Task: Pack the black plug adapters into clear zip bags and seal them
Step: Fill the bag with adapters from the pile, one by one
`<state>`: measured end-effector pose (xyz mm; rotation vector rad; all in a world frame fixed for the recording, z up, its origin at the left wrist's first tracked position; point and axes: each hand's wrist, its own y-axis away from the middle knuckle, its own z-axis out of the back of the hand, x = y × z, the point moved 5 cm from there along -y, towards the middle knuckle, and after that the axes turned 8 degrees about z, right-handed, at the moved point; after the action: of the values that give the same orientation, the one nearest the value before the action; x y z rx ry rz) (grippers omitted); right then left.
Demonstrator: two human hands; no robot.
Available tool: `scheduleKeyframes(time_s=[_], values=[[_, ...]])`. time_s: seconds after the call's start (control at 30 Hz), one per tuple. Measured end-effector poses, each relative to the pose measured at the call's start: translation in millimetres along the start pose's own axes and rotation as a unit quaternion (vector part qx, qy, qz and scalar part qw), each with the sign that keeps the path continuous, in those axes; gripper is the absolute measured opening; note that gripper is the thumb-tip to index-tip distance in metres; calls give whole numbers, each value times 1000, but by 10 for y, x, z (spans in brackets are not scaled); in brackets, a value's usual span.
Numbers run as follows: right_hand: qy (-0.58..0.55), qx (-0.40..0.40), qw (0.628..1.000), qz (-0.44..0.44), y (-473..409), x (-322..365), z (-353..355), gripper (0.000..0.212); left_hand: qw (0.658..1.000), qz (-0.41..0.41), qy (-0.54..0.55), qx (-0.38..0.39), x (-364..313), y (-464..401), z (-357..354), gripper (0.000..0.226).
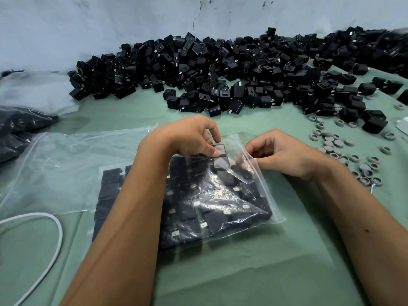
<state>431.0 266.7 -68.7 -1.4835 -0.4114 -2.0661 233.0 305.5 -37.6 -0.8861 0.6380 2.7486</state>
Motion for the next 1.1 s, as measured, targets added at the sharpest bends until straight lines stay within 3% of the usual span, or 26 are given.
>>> scheduleKeyframes(time_s=[0.23, 0.6, 0.73, 0.87, 1.0, 1.1], values=[[-4, 47, 999, 4, 48, 44, 5, 22, 1000, 2, -7, 3, -22, 10, 5, 30], [2, 20, 1000, -1, 7, 6, 8, 22, 1000, 7, -14, -7, -28, 27, 0, 24], [1, -84, 996, -17, -12, -102, 132, 7, 1000, 9, -23, -7, -38, 23, -12, 23], [30, -225, 973, -33, -44, -206, 226, 9, 999, 16, -43, -21, -47, 20, 4, 20], [70, -287, 954, -46, -130, -229, 220, 8, 996, 43, -67, -51, 3, 30, 83, 19], [208, -305, 929, -16, -371, -55, 268, 6, 992, 66, -71, -81, 60, 46, 150, 16]])
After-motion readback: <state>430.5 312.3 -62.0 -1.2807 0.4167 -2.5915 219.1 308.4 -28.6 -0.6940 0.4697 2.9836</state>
